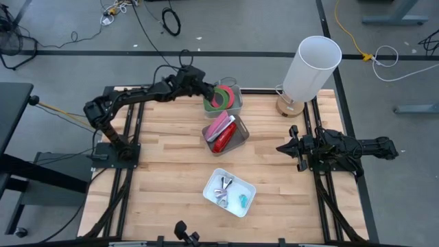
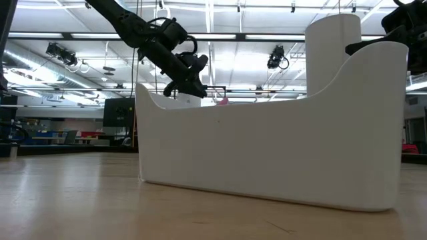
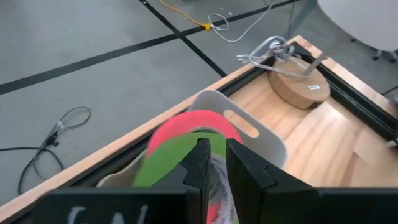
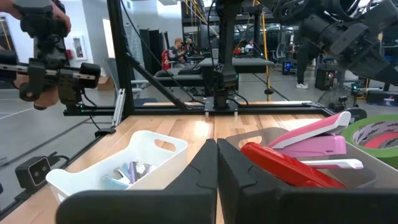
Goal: Pick and place Stapler, Stapler remover, tape
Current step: Return to Home Position
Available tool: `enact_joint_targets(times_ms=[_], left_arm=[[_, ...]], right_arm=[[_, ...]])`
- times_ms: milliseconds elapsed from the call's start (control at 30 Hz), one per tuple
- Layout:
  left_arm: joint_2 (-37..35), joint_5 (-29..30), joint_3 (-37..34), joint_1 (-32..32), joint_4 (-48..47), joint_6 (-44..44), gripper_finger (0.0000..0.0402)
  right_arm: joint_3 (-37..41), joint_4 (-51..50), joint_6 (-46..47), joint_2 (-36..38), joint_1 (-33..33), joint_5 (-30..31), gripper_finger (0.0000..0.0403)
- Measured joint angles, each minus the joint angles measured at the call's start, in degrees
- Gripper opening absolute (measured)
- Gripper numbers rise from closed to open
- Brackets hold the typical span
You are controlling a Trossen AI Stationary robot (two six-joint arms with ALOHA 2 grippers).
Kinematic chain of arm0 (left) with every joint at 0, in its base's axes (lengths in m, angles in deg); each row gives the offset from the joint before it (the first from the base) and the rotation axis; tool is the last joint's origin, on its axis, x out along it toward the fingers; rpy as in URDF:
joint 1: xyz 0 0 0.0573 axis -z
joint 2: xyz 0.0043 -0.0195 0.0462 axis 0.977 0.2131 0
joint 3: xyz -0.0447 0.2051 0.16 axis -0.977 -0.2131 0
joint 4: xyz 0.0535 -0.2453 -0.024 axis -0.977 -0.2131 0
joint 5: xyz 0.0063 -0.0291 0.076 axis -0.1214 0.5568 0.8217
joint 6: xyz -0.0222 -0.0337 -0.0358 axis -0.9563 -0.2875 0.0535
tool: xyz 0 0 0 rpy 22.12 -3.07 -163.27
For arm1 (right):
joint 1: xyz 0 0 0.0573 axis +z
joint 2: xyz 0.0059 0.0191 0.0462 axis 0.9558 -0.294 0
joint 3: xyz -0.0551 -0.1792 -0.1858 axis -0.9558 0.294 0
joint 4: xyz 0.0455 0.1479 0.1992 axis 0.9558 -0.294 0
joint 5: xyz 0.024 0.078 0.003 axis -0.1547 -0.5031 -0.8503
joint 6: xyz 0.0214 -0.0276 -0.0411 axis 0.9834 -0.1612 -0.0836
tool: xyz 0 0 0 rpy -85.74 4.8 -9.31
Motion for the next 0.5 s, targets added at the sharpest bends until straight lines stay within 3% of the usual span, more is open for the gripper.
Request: enact_joint_targets(times_ms=[500], left_arm=[[0.0, -0.39, 2.36, 3.69, 1.9, 0.4, 0.0053]], right_arm=[[0.0, 0.0, -0.02, 0.0, 0.01, 0.0, 0.0002]])
